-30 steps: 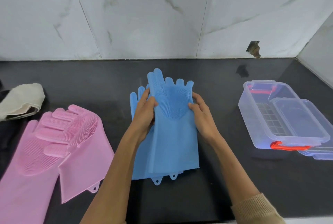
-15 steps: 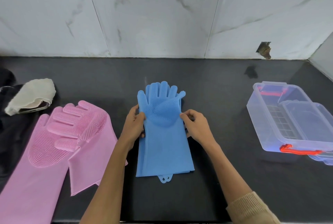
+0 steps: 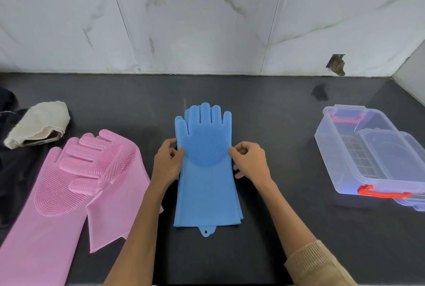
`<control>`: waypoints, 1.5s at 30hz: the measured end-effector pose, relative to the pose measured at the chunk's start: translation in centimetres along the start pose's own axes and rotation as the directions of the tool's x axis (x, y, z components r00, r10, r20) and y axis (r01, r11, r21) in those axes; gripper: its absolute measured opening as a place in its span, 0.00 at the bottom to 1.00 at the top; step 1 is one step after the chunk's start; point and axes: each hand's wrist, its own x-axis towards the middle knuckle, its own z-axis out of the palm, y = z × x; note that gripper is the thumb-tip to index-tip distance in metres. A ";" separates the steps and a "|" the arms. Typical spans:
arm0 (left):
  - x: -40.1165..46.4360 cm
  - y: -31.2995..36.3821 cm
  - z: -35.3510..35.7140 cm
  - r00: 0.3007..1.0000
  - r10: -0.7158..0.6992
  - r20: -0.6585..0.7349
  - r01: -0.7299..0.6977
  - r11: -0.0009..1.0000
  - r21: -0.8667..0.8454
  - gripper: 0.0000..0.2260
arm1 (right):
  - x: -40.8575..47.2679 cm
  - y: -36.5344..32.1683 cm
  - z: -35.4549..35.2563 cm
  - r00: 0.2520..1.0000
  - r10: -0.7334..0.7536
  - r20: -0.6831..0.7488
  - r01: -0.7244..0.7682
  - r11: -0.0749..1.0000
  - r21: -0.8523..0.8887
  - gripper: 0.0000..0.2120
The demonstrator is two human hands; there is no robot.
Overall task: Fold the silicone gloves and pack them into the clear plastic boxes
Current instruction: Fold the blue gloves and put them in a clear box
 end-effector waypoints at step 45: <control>-1.2 -0.3 -0.3 0.992 -0.116 -0.052 0.126 0.959 0.252 0.05 | 0.5 0.0 0.6 0.993 -0.019 -0.117 0.007 0.995 -0.099 0.11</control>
